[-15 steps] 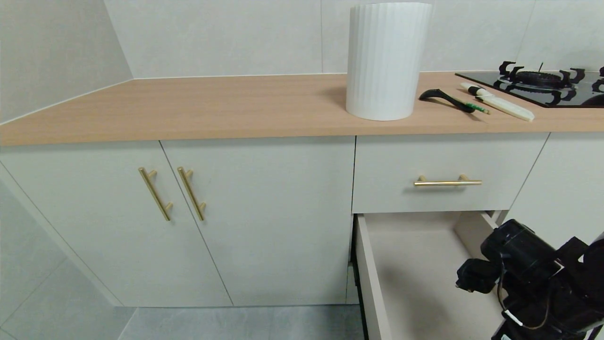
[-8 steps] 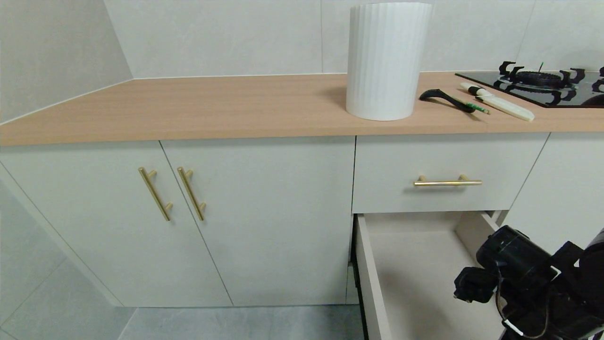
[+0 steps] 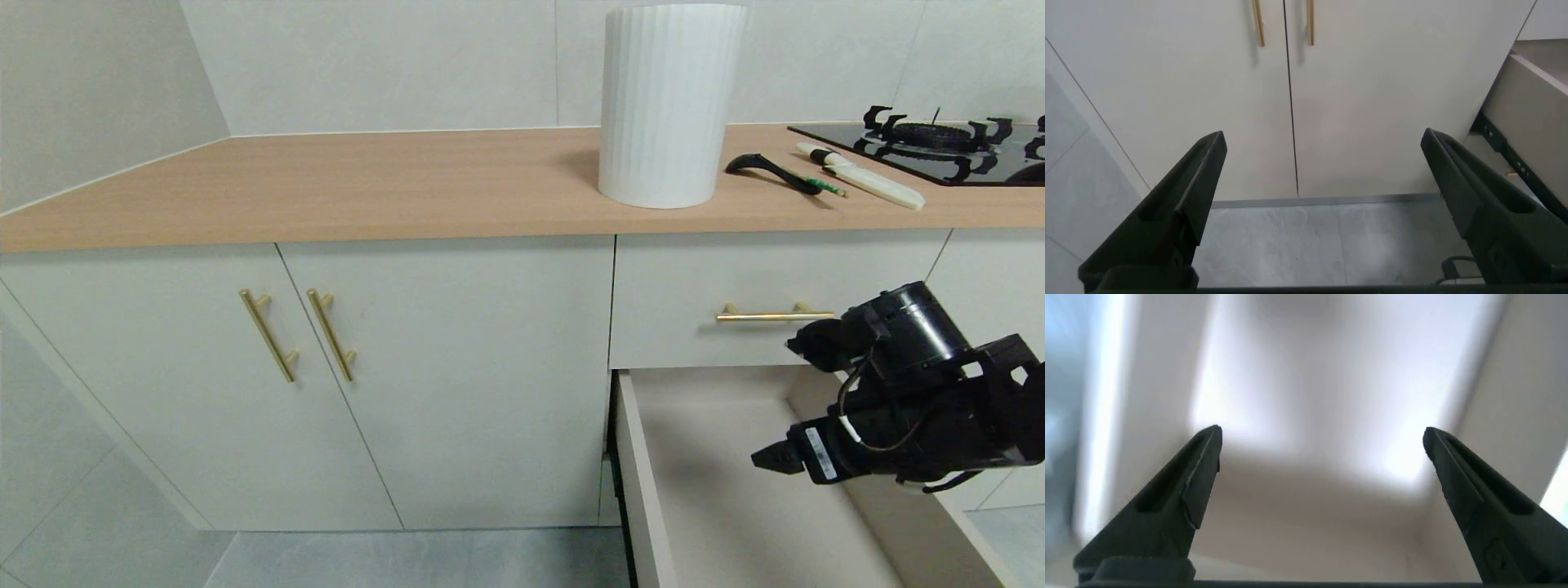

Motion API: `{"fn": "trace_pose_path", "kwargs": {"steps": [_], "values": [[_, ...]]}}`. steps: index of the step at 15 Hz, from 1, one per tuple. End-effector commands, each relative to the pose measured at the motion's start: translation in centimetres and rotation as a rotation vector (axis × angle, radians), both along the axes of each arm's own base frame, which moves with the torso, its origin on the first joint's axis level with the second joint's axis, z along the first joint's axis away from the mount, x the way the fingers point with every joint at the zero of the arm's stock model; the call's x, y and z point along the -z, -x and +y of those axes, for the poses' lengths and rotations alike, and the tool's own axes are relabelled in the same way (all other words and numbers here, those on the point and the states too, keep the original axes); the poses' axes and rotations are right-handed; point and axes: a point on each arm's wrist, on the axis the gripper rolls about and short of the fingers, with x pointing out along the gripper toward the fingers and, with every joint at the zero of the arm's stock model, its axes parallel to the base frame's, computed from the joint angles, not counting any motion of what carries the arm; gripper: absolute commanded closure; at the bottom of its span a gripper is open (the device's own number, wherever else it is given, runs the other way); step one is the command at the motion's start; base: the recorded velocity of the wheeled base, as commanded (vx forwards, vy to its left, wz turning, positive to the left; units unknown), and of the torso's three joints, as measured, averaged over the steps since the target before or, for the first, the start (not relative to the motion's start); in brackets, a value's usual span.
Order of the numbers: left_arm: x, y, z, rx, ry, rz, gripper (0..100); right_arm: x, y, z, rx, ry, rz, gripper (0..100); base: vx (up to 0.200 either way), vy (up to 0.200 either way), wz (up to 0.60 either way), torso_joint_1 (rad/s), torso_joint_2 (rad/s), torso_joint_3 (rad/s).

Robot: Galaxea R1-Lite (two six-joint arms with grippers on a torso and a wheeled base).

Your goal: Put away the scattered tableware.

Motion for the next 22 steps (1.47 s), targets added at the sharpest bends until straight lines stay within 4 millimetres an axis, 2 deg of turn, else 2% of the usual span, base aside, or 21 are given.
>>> {"fn": "trace_pose_path", "kwargs": {"steps": [1,7,11,22], "values": [[0.00,0.00,0.00,0.000,0.000,0.000,0,-0.57,-0.22,-0.94,0.038,-0.016,-0.037,0,0.000,0.000,0.00,0.000,0.00,0.000],[0.00,0.00,0.00,0.000,0.000,0.000,0,-1.13,-0.25,-1.22,0.048,-0.028,-0.075,0,0.000,0.000,0.00,0.000,0.00,0.000],[0.00,0.00,0.00,0.000,0.000,0.000,0,-1.17,-0.23,-1.23,0.048,-0.029,-0.077,0,0.000,0.000,0.00,0.057,-0.21,-0.218],[0.00,0.00,0.00,0.000,0.000,0.000,0,-1.02,-0.20,-1.27,0.056,-0.016,-0.075,0,0.000,0.000,0.00,0.157,-0.48,-0.294]]}}
